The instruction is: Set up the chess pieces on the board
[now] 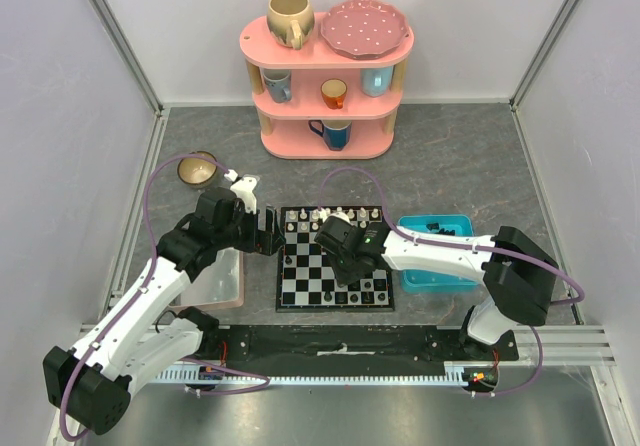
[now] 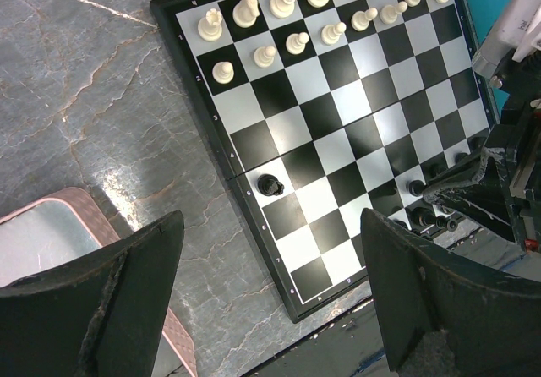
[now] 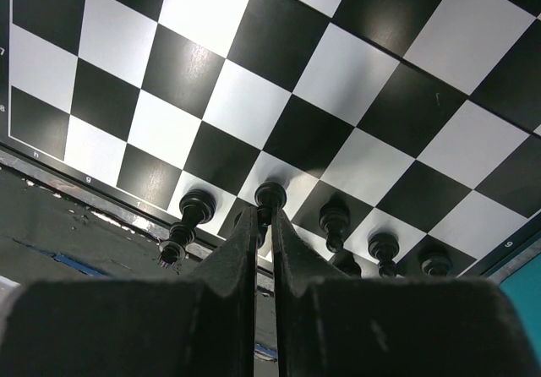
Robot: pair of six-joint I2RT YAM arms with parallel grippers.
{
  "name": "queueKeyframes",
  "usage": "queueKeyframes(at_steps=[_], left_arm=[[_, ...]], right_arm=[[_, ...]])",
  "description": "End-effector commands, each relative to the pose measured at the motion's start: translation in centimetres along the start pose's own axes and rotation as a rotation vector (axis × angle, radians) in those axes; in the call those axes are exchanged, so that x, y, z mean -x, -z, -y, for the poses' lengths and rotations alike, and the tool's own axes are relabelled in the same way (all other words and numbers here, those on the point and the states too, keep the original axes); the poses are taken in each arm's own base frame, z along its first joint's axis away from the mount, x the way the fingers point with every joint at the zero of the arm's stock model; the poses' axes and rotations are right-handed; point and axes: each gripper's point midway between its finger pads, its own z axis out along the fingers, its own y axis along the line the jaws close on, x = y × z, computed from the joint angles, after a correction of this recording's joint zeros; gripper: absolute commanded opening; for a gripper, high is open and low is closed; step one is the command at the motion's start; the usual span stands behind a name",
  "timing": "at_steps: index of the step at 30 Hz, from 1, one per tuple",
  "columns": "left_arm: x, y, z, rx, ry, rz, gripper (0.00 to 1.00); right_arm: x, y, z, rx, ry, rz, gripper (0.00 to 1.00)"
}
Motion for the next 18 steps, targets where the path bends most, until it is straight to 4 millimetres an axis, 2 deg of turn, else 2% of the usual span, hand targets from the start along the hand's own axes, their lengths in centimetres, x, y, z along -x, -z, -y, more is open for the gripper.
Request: queueKeyframes(at_steps=[1,11,18], left_arm=[[0.6,-0.02,0.62,-0.036,-0.039,0.022,0.91],[0.64,-0.02,0.62,-0.036,-0.039,0.024,0.91],[0.63,-0.02,0.65,-0.037,-0.039,0.023,0.91]], right_arm=[[-0.15,0.5,-0.39,0.014,0.001,0.0,0.13],[-0.17,0.15,-0.24,0.0,0.0,-0.005,0.25],[-0.07,0.11,-0.23,-0.002,0.0,-0.001,0.27]])
